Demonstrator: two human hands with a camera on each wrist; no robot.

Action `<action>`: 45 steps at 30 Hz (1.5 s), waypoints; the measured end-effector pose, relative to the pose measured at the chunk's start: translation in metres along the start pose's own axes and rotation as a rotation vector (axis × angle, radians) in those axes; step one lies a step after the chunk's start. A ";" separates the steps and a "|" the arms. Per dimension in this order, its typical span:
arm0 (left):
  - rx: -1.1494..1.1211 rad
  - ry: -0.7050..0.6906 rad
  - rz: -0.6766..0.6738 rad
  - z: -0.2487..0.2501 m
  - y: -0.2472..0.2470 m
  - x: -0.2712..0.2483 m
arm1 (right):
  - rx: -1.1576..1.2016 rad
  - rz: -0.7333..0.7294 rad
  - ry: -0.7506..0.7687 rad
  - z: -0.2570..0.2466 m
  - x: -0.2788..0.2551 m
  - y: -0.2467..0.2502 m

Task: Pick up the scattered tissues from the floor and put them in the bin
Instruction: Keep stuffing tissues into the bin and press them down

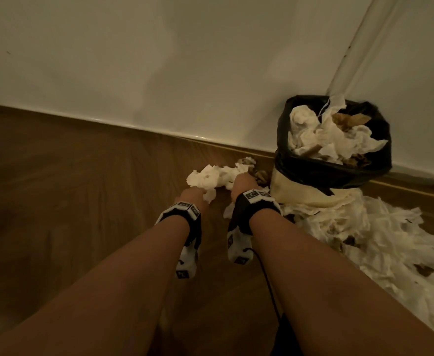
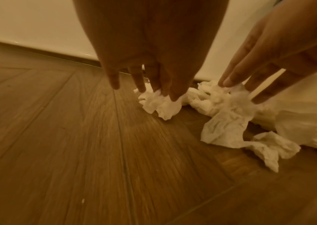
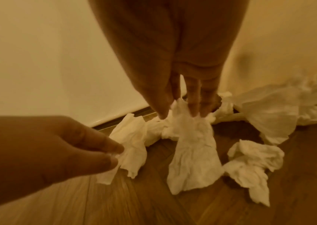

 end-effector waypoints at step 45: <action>-0.374 -0.489 0.416 0.260 0.137 -0.083 | 0.359 0.584 -0.098 0.138 -0.100 0.245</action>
Point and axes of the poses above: each hand's wrist, its own x-axis towards the middle knuckle, its own y-axis out of the back of the hand, z = x × y, the point moved 7 cm from there along x, towards the middle knuckle, and after that the axes turned 3 degrees about z, right-handed, at the moved point
